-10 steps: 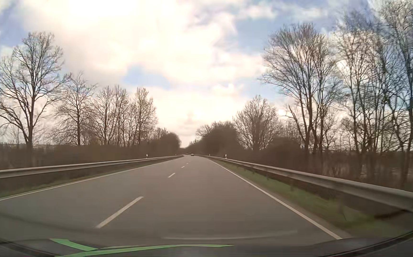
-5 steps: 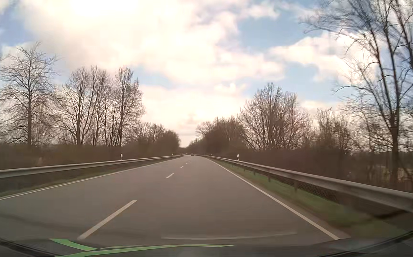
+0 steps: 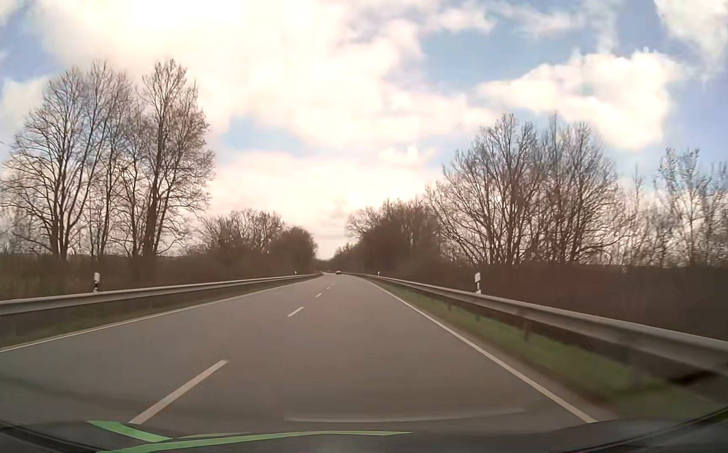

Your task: Follow the waypoints while adhering to traffic rules and regulations

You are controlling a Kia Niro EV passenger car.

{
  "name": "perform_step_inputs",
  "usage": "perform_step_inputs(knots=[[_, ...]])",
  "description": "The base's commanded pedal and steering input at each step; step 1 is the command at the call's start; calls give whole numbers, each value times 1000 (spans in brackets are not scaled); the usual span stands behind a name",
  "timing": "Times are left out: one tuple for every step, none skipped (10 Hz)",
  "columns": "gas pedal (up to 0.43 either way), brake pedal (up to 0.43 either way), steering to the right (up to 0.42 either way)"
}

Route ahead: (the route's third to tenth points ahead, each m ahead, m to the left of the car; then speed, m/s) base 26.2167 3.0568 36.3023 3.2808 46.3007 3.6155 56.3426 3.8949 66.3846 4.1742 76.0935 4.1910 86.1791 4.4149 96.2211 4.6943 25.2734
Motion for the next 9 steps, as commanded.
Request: perform_step_inputs(knots=[[240,0,-1],[240,0,-1],[240,0,-1],[240,0,-2],[240,0,-2],[240,0,-2],[240,0,-2],[240,0,-3],[240,0,-2]])
